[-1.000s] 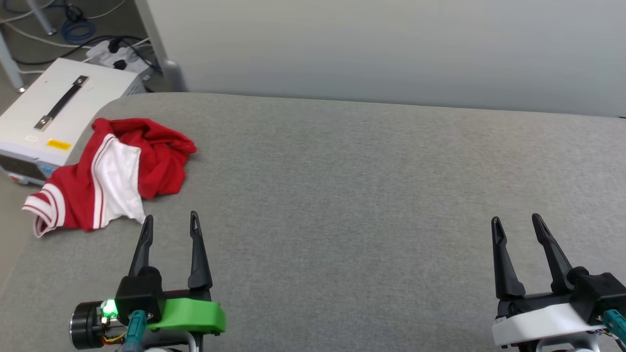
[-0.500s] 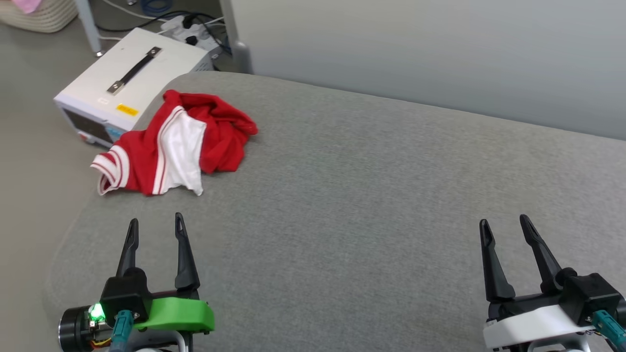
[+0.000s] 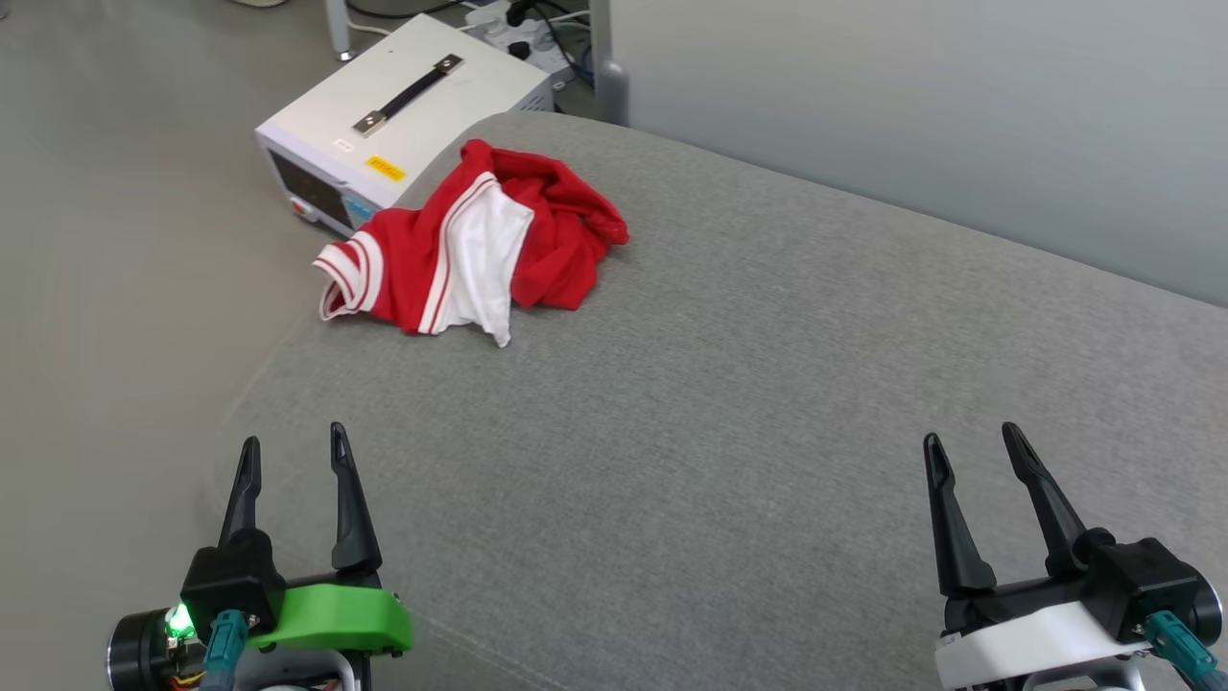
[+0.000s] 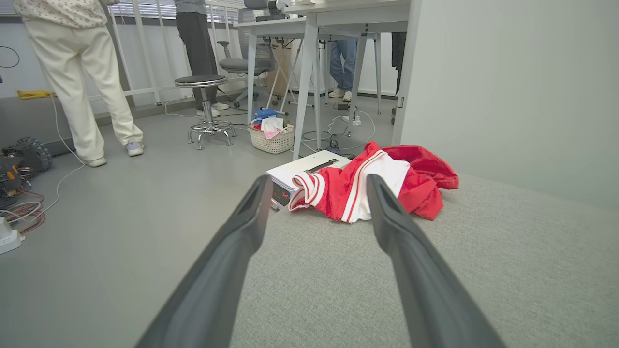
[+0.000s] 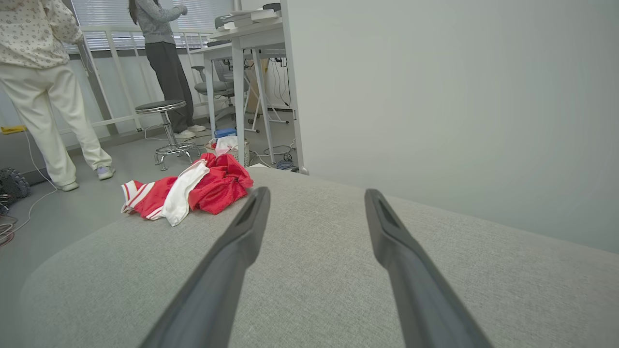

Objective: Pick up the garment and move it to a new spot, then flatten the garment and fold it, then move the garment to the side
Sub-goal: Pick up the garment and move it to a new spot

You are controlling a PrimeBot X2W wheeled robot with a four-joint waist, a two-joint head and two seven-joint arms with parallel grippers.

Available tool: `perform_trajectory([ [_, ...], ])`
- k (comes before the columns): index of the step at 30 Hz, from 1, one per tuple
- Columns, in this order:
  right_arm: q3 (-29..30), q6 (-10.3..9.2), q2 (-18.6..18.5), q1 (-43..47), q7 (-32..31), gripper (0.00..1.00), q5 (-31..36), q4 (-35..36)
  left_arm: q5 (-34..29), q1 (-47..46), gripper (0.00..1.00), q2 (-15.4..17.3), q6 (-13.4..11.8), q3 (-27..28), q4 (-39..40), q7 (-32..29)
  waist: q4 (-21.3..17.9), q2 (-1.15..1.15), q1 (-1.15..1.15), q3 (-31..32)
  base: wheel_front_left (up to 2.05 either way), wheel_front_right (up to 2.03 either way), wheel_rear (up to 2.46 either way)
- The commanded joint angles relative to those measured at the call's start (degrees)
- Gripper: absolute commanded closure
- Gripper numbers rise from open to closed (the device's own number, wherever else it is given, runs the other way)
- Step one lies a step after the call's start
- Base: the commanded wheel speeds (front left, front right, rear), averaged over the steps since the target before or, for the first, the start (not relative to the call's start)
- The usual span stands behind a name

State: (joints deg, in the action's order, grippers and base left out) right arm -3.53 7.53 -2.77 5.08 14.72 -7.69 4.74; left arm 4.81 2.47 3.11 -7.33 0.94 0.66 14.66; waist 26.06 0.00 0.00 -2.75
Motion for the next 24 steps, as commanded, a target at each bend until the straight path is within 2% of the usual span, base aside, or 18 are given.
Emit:
perform_trajectory([
  [1,0.0,-0.04,-0.1,0.1,0.3,0.00,0.5,0.2,0.4,0.3,0.00,-0.2,-0.1,0.3,-0.1,0.3,2.2,0.00,0.00,-0.3,0.00,0.00,0.00],
  [8,-0.4,-0.04,-0.1,-0.2,0.3,0.00,1.0,0.2,1.2,0.2,0.00,-0.2,-0.2,0.6,-0.5,0.3,4.0,0.00,0.00,-0.7,0.00,0.00,0.00],
  [15,-1.0,-0.04,-0.1,-0.6,0.3,0.00,1.2,0.2,2.2,-0.6,0.00,-0.2,0.2,1.1,-1.0,0.3,3.6,0.00,0.00,-1.3,0.00,0.00,0.00],
  [19,-1.3,-0.04,-0.1,-1.0,0.3,0.00,1.9,0.3,3.8,-3.7,0.00,-0.2,2.2,2.2,-1.7,0.3,2.5,0.00,0.00,-2.3,0.00,0.00,0.00],
  [24,-1.8,-0.04,-0.1,-2.9,0.3,0.00,3.6,0.8,4.0,-11.6,0.00,-0.1,7.0,6.8,-2.5,0.3,-0.6,0.00,0.00,-5.2,0.00,0.00,0.00],
])
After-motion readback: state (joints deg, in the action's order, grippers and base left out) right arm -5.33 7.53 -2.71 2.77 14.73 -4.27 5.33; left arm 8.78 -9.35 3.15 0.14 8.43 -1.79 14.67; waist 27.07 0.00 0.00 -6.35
